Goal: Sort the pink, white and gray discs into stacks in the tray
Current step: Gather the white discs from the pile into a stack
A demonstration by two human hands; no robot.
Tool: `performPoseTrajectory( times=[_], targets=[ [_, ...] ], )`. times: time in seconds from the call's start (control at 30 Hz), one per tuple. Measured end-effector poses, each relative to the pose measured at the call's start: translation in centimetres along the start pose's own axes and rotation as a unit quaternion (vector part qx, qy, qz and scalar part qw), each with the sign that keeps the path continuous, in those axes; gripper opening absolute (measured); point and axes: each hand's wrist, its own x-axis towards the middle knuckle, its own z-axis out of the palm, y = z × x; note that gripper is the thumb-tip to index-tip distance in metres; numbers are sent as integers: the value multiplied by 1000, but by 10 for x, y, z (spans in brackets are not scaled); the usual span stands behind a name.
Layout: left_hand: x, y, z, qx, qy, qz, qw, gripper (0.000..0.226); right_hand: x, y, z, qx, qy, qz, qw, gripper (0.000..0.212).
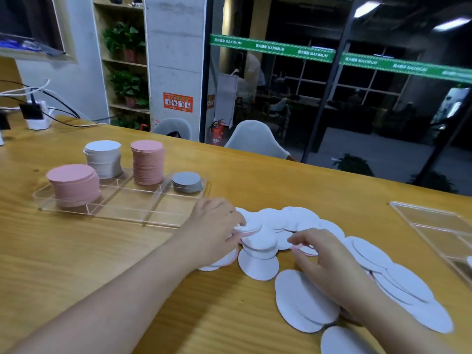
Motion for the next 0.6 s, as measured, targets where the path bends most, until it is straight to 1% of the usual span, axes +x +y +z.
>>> performPoseTrajectory(
  times=[0.03,0.07,0.17,0.23,0.27,0.3,0.33,0.4,0.47,0.53,0.6],
  targets=[
    [4,4,6,-10,-22,-40,999,29,-2,4,1,2,7,3,1000,20],
    [5,7,12,-12,-37,-60,997,30,-5,6,1,3,11,8,1000,21],
    [3,8,20,-42,-47,-73,995,34,-10,15,2,-5,15,16,1000,25],
    [-1,4,15,-73,-66,-86,991,46,-12,17,2,-28,15,6,999,19],
    [-4,1,11,-97,-70,-94,988,50,-11,17,2,-45,12,3,999,12],
    [-6,-2,7,-126,-71,-100,984,53,-11,16,1,-58,4,4,998,11],
    [-8,-6,3,-155,-73,-105,980,56,-10,15,-1,-64,-6,4,998,22],
    [-10,-14,-2,-190,-81,-106,973,52,-8,11,-7,-78,-40,-1,996,53],
    [-10,-18,-3,-193,-90,-102,972,49,-11,7,-16,-109,-126,7,986,75],
    [-8,-14,-2,-191,-87,-88,974,48,-15,6,-23,-127,-205,20,970,86],
    [-7,-7,1,-196,-92,-68,974,42,-19,4,-29,-140,-243,39,959,88]
  ],
)
